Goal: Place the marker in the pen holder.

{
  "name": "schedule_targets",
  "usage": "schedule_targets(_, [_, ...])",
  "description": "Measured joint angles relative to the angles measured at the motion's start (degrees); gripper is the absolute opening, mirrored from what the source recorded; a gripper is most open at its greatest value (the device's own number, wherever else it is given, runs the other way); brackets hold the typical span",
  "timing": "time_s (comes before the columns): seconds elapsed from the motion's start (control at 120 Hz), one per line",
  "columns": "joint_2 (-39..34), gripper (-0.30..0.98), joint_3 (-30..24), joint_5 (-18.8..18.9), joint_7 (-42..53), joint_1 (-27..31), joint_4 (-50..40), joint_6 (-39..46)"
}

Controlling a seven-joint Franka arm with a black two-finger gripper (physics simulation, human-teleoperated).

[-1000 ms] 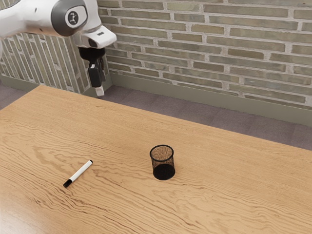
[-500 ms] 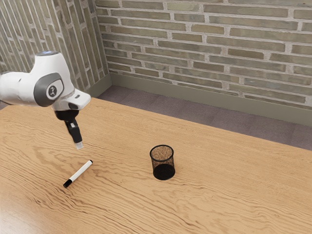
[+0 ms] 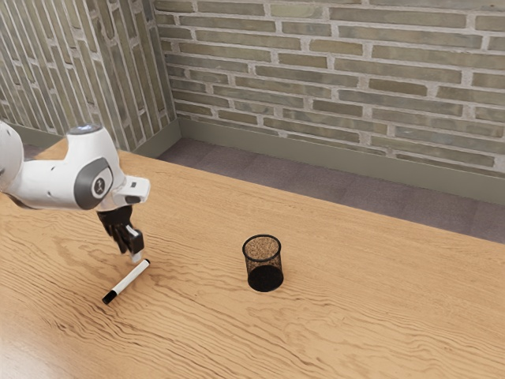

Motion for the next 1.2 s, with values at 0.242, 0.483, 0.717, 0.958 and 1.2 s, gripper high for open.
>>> schedule_targets(0.242, [3.04, 0.25, -0.08, -1.45, -3.62, -0.16, 0.06, 1.44])
schedule_targets(0.483, [5.46, 0.22, -0.09, -2.66, -6.04, -0.58, 0.82, 2.08])
schedule_targets(0.717, [5.76, -0.01, -0.17, -3.67, -7.69, -0.74, 0.88, 2.42])
schedule_targets(0.958, [-2.79, -0.09, -2.13, -2.4, -7.52, -5.2, 2.13, 0.88])
schedule_targets(1.2, [-3.4, -0.1, -8.37, -1.8, -5.13, -9.52, 17.97, -7.7])
